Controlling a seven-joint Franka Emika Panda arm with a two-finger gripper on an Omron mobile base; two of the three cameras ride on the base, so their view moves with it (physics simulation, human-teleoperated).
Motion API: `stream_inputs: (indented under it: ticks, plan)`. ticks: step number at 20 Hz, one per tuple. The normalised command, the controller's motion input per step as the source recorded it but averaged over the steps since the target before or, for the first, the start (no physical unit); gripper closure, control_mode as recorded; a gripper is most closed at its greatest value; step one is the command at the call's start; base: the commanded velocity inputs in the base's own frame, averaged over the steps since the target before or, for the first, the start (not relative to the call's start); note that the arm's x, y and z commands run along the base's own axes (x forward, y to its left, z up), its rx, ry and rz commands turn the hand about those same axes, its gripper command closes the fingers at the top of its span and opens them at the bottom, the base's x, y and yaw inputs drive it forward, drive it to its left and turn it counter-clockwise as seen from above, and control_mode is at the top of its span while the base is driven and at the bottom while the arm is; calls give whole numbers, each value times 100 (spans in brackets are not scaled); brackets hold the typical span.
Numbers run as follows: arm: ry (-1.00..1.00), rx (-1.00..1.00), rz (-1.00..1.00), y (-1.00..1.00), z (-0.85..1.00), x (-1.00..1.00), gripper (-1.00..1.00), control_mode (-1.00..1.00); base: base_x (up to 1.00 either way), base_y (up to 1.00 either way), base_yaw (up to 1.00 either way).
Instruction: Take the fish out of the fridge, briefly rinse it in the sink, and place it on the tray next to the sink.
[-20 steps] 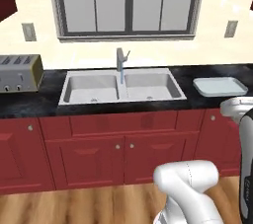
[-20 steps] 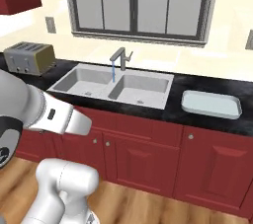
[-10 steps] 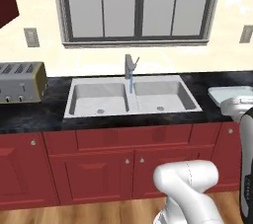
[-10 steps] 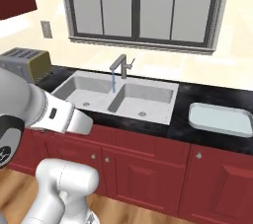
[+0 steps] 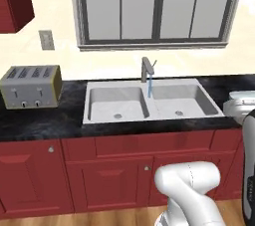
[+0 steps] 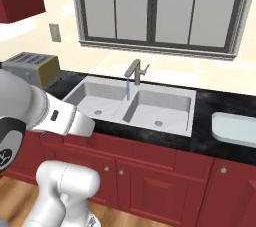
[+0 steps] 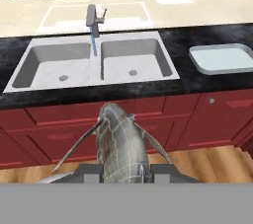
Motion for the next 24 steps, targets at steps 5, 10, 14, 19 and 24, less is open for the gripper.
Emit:
stream_inputs:
  ticks: [5, 10, 14, 19, 24]
  plan:
    - [0, 0, 0, 0, 0, 0, 100, 100, 65, 66, -1]
    - [0, 0, 0, 0, 0, 0, 100, 100, 52, 10, 0]
    - [2, 0, 4, -4, 0, 33, 100, -100, 0, 0, 0]
    - [2, 0, 7, -16, 0, 33, 100, -100, 0, 0, 0]
    - [0, 0, 12, -16, 0, 10, 100, -100, 0, 0, 0]
